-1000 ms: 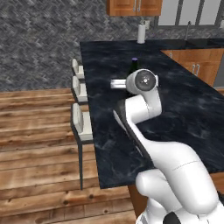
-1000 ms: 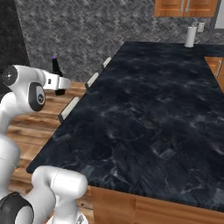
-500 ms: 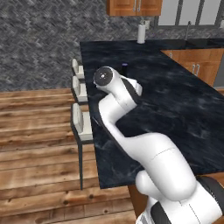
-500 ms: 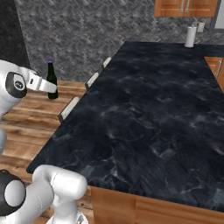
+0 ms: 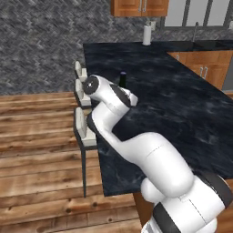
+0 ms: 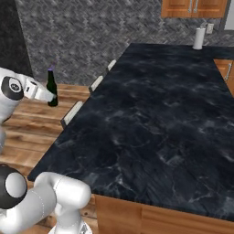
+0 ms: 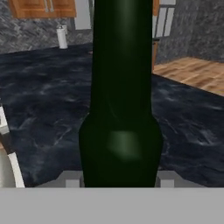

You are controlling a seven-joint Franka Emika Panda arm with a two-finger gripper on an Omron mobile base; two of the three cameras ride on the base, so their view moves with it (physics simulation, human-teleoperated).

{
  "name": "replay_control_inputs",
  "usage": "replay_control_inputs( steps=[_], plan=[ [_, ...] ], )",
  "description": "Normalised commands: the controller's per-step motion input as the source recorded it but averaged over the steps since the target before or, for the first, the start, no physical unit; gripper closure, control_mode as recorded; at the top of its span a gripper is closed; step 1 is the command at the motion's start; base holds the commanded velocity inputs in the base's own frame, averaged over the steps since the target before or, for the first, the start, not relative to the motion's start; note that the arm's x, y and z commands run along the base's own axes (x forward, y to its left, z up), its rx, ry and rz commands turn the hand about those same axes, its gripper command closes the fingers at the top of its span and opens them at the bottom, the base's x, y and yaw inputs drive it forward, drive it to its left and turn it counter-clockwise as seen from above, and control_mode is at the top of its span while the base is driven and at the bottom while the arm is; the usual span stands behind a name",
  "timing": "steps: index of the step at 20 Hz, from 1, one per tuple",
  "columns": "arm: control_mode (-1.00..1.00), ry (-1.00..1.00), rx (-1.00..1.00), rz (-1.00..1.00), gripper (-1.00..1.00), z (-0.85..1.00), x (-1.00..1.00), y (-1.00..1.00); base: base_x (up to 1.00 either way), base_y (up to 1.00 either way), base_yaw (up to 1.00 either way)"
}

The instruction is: Get the candle and the beer from the cabinet and move them to the dining counter.

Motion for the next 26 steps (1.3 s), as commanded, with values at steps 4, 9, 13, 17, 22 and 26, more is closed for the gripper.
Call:
replay_control_inputs(
  steps=[4, 9, 13, 17, 22, 26],
  plan=[
    [-1.0, -0.14, 0.0, -0.01, 1.0, -0.42, 0.04, -0.03, 0.0, 0.0, 0.0],
    [-1.0, -0.12, 0.0, -0.01, 1.0, -0.55, -0.06, -0.21, 0.0, 0.0, 0.0],
    [-1.0, -0.02, 0.02, -0.1, 1.0, -0.36, 0.24, -0.16, 0.0, 0.0, 0.0],
    [-1.0, 0.0, 0.0, -0.13, 1.0, -0.31, 0.2, -0.05, 0.0, 0.0, 0.0],
    [-1.0, 0.01, 0.0, -0.12, 1.0, -0.5, -0.1, -0.02, 0.0, 0.0, 0.0],
    [-1.0, 0.0, 0.0, -0.12, 1.0, -0.46, -0.1, -0.04, 0.0, 0.0, 0.0]
  ],
)
